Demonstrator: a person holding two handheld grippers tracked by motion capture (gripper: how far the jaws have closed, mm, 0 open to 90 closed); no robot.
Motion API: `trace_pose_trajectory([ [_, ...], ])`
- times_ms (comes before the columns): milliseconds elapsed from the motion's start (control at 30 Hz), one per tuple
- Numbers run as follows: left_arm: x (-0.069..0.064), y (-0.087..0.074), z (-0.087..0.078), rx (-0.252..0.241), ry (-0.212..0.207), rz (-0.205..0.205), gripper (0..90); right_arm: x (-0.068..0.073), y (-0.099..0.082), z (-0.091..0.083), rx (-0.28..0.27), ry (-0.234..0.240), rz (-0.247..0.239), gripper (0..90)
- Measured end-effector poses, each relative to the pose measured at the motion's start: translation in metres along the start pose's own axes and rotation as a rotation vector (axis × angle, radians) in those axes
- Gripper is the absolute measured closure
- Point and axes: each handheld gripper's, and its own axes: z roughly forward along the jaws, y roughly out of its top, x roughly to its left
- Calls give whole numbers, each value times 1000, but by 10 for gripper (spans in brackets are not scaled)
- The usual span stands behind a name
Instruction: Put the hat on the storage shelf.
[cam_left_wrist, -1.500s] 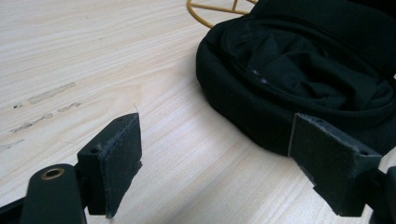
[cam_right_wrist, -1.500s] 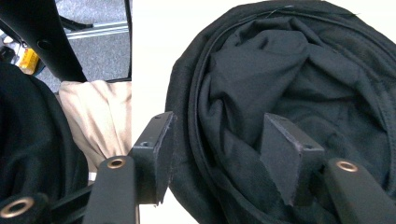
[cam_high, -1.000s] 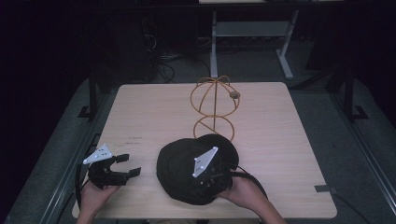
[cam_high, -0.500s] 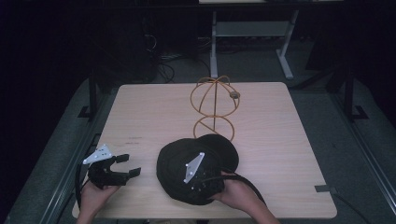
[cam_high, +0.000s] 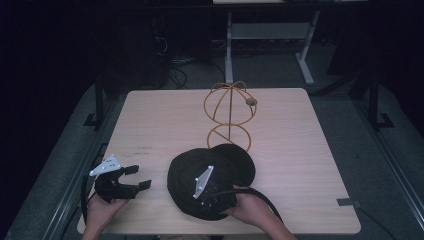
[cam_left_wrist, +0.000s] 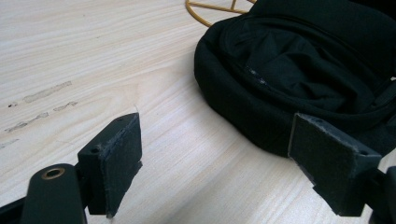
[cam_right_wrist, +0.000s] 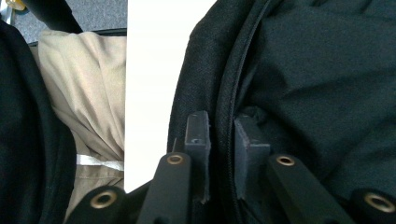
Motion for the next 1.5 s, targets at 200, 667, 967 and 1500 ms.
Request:
trace_pose_trajectory([
  [200, -1, 0, 0, 2, -2, 1, 167, 1, 0, -4, -29, -8, 1, 804],
  [667, -10, 7, -1, -63, -80, -20, 167, -3, 6, -44, -185, -8, 42, 807],
  [967, -29, 20, 4, -93, -120, 39, 166, -11, 10, -75, -271, -19, 79, 807],
  [1500, -52, 39, 9, -145, -177, 119, 158, -17, 23, -110, -385, -11, 111, 811],
])
